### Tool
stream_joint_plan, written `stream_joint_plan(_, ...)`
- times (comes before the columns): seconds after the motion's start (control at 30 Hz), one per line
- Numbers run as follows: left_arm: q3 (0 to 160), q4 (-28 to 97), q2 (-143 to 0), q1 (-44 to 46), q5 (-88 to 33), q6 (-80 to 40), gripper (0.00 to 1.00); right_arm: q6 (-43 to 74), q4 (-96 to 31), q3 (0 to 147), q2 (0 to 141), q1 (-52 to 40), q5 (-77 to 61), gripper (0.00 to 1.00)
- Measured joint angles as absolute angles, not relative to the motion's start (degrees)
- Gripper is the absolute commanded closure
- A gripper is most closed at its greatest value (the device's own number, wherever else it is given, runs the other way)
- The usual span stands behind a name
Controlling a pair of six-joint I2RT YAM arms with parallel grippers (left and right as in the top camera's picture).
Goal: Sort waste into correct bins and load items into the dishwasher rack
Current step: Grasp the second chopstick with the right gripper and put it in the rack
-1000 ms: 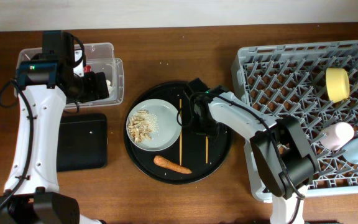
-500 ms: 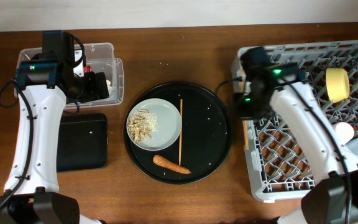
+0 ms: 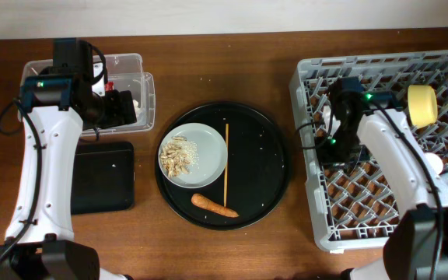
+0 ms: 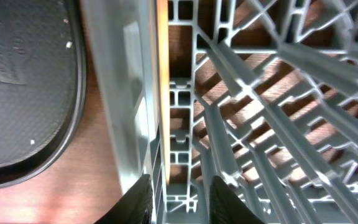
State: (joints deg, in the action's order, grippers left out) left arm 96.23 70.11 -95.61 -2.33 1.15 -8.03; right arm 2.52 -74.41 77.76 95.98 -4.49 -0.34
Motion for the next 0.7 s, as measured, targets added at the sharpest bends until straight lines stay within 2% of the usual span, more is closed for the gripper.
stream_joint_plan(0.1, 96.23, 70.11, -95.61, -2.33, 1.15, -8.03, 0.04, 3.2, -75.13, 84.31, 91.22, -5.23, -3.64, 0.64)
stream_joint_plan(0.17, 96.23, 70.08, -95.61, -2.33, 1.15, -8.03, 0.04, 5.19, -74.76, 86.59, 89.01, -8.78, -7.05, 0.55)
stream_joint_plan(0.3, 96.23, 70.08, -95.61, -2.33, 1.15, -8.03, 0.04, 12.08, -68.97, 86.15, 94.56, -23.05, -9.58, 0.55)
stream_joint_plan(0.43, 96.23, 70.11, -95.61, -2.33, 1.13, -8.03, 0.03, 17.91, -64.05, 85.93, 103.92, -31.31, -9.65, 0.53)
stream_joint_plan(0.7, 96.23, 70.11, -95.61, -2.33, 1.15, -8.03, 0.04, 28.14, -56.71, 85.43, 116.46, -38.74, -8.25, 0.54)
